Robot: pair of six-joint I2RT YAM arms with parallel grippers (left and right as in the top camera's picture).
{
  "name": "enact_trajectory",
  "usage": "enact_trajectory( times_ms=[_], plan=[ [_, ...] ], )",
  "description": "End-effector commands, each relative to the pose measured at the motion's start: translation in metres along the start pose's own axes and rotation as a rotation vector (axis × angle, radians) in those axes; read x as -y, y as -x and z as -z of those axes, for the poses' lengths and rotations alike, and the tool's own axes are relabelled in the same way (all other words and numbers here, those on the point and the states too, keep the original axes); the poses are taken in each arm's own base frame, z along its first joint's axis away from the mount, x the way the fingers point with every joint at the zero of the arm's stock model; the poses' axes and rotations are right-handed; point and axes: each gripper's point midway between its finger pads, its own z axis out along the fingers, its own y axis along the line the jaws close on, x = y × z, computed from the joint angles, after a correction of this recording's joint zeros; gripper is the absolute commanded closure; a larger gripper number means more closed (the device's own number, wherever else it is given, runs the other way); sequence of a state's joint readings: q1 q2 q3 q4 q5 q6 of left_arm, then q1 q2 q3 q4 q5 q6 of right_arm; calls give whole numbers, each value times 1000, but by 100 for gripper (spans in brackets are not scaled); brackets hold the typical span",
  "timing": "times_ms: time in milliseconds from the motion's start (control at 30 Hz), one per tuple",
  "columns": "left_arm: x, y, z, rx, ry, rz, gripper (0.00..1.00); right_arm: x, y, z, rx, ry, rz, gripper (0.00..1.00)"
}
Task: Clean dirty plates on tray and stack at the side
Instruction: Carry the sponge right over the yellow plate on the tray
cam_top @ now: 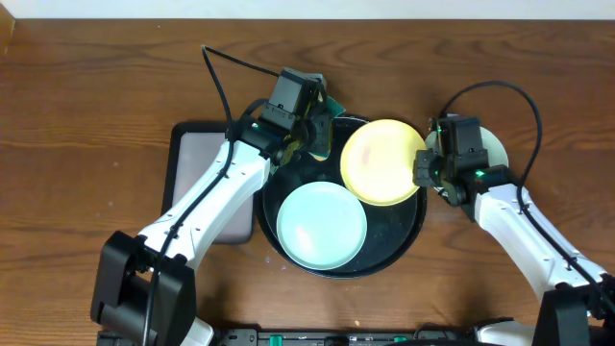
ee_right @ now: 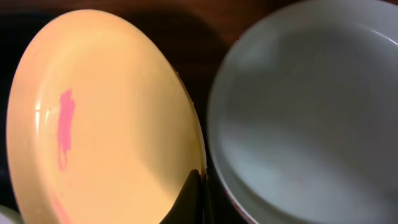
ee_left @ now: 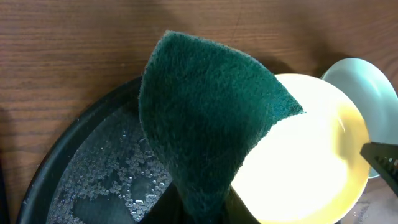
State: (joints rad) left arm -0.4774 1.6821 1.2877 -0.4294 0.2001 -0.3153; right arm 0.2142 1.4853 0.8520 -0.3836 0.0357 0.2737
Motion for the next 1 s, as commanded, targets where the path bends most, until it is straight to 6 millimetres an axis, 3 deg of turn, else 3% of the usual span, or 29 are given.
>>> enact_trajectory(
  times_ms=[0, 133, 333, 600, 700, 967],
  plan=[
    [13, 12, 5, 37, -23, -13, 93, 4, 7, 7, 12, -10, 4, 99],
    [30, 20, 5, 82, -63, 2, 93, 1, -26, 9, -128, 22, 4, 99],
    [57, 17, 4, 100, -109, -26, 93, 7, -48, 7, -203, 1, 5, 99],
    [80, 0, -13, 87, -92, -63, 93, 5, -49, 5, -200, 15, 59, 99],
    [81, -8, -24, 64, -88, -69, 93, 8, -53, 7, -218, 18, 139, 97],
    [79, -10, -40, 59, -84, -82, 93, 11, -35, 21, -223, 11, 119, 99]
  ],
)
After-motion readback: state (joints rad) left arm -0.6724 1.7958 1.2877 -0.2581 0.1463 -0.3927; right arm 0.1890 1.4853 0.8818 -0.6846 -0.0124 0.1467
